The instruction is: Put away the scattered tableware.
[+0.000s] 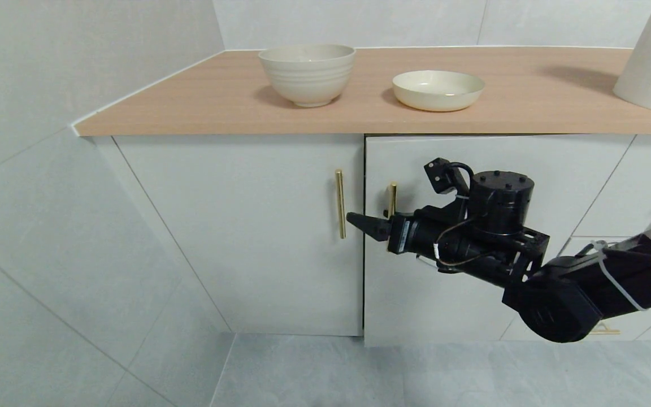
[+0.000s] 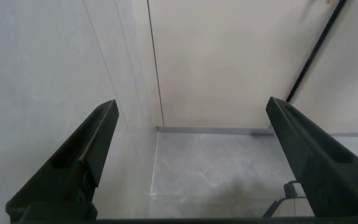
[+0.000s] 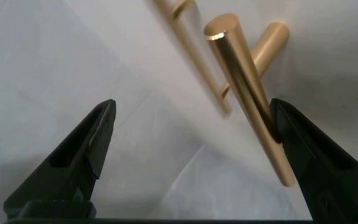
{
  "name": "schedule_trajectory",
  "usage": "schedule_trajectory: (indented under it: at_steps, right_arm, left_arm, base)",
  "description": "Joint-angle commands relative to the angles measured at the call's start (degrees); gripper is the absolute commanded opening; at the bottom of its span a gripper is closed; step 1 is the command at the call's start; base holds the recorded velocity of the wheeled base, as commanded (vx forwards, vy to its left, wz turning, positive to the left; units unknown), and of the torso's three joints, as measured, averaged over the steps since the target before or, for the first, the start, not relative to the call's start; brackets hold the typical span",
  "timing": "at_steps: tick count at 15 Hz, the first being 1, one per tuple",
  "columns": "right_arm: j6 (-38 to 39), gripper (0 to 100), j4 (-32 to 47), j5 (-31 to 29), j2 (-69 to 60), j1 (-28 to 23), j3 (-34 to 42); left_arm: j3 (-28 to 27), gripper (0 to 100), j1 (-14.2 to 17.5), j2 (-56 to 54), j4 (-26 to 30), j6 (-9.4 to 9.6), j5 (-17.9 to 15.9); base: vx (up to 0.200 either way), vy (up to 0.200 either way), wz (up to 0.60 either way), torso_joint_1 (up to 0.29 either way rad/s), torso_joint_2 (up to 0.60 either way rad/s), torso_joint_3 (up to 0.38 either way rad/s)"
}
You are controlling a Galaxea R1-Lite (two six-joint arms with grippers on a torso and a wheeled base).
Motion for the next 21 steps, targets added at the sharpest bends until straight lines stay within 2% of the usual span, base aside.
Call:
schedule_trajectory:
  at_steps: [1, 5, 11, 14, 18, 19, 20, 21]
  right_arm:
    - [0.07, 100, 0.13, 0.0, -6.65, 2.15, 6.1]
    - [0.16, 100, 0.13, -0.09, -15.0, 7.69, 16.38]
    - [0.95, 100, 0.13, -0.09, -25.98, 13.4, 27.11]
    - [1.04, 100, 0.22, -0.09, -29.15, 14.1, 32.12]
    - [1.04, 100, 0.22, 0.17, -29.5, 14.19, 34.23]
    - [0.95, 100, 0.22, 0.35, -29.59, 14.19, 34.49]
    - [0.86, 100, 0.22, 0.44, -29.59, 14.19, 34.58]
    - [0.86, 100, 0.22, 0.44, -29.5, 14.19, 34.66]
  left_arm:
    - [0.01, 100, 0.01, 0.02, -0.01, -0.01, -0.02]
    - [0.01, 100, 0.01, 0.02, -0.01, -0.01, -0.02]
    - [0.01, 100, 0.01, 0.02, -0.01, -0.01, -0.02]
    - [0.01, 100, 0.01, 0.02, -0.01, -0.01, -0.02]
    - [0.01, 100, 0.01, 0.02, -0.1, 0.17, -0.11]
    - [-0.61, 100, 0.01, 0.02, -0.37, -0.01, -1.34]
    - [-4.91, 100, -0.07, 0.29, 0.07, -1.24, -4.77]
    - [-9.13, 100, -0.25, 1.34, 1.48, -3.52, -8.28]
  base:
    - [0.0, 0.0, 0.0, 0.0, 0.0, 0.0]
    - [0.0, 0.0, 0.0, 0.0, 0.0, 0.0]
    - [0.0, 0.0, 0.0, 0.0, 0.0, 0.0]
    - [0.0, 0.0, 0.0, 0.0, 0.0, 0.0]
    - [0.0, 0.0, 0.0, 0.0, 0.0, 0.0]
    - [0.0, 0.0, 0.0, 0.0, 0.0, 0.0]
    - [0.0, 0.0, 0.0, 0.0, 0.0, 0.0]
    - [0.0, 0.0, 0.0, 0.0, 0.0, 0.0]
